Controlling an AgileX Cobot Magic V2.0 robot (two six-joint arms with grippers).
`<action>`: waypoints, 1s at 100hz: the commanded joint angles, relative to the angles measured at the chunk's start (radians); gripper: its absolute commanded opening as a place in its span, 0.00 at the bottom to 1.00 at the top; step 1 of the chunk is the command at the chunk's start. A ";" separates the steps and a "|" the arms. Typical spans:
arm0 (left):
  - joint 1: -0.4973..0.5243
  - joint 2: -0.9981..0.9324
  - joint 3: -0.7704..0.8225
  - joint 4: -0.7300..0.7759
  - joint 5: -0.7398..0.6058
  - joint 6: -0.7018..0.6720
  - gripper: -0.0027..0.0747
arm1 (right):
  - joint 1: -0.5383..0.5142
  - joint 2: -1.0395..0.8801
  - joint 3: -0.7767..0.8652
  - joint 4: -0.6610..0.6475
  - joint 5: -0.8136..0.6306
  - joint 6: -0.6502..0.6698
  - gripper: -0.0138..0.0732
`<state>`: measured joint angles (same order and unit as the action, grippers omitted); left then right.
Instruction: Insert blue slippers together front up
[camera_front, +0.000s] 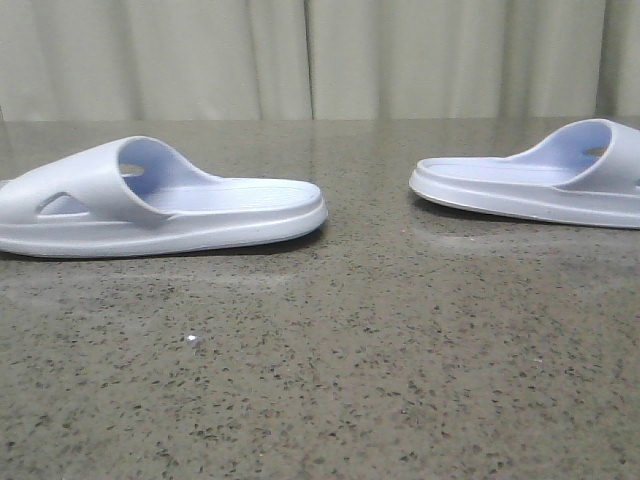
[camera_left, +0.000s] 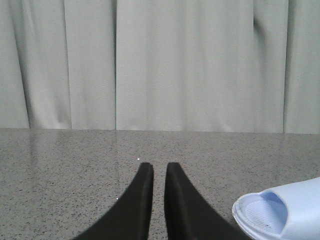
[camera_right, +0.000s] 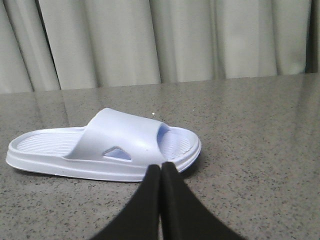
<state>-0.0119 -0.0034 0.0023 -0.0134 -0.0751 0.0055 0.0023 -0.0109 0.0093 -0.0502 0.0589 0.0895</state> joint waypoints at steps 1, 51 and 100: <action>0.001 -0.031 0.009 -0.006 -0.078 -0.005 0.06 | -0.008 -0.020 0.021 -0.007 -0.074 -0.005 0.04; 0.001 -0.031 0.009 -0.006 -0.078 -0.005 0.06 | -0.008 -0.020 0.021 -0.007 -0.074 -0.005 0.04; 0.001 -0.031 0.009 -0.006 -0.078 -0.005 0.06 | -0.008 -0.020 0.021 -0.007 -0.153 -0.005 0.04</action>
<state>-0.0119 -0.0034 0.0023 -0.0134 -0.0751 0.0055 0.0023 -0.0109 0.0093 -0.0502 0.0289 0.0895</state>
